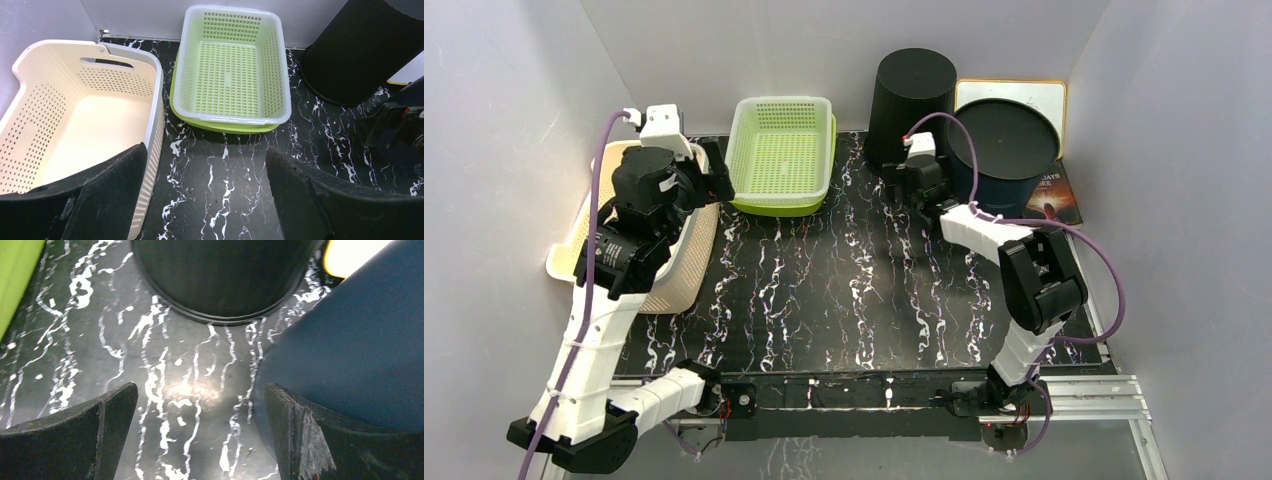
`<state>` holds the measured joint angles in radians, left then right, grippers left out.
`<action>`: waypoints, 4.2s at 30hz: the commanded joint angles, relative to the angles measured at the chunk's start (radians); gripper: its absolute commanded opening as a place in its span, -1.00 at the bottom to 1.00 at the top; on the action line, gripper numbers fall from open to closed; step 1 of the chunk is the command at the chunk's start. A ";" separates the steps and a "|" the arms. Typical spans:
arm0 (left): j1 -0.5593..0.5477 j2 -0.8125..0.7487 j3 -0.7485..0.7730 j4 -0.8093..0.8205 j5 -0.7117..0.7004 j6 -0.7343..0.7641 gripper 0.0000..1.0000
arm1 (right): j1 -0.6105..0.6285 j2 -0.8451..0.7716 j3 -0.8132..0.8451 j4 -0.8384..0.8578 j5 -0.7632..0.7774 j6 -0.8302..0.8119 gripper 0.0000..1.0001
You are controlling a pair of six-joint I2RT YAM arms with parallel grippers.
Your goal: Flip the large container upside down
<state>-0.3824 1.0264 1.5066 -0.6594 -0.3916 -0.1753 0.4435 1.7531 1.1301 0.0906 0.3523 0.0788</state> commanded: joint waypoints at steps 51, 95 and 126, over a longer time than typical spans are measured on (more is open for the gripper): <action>0.252 0.293 -0.350 0.190 -0.012 0.179 0.37 | 0.096 -0.325 -0.045 -0.122 -0.426 0.046 0.96; 0.297 0.060 -0.379 -0.063 -0.001 0.061 -1.00 | 0.095 -0.327 -0.085 -0.089 -0.373 0.042 0.95; 0.293 0.022 -0.562 -0.037 0.144 0.008 -0.56 | 0.095 -0.349 -0.075 -0.116 -0.354 0.075 0.96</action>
<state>-0.0891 1.0431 0.9874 -0.7048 -0.1734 -0.1566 0.5392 1.4567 1.0359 -0.0860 -0.0223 0.1516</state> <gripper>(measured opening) 0.231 0.980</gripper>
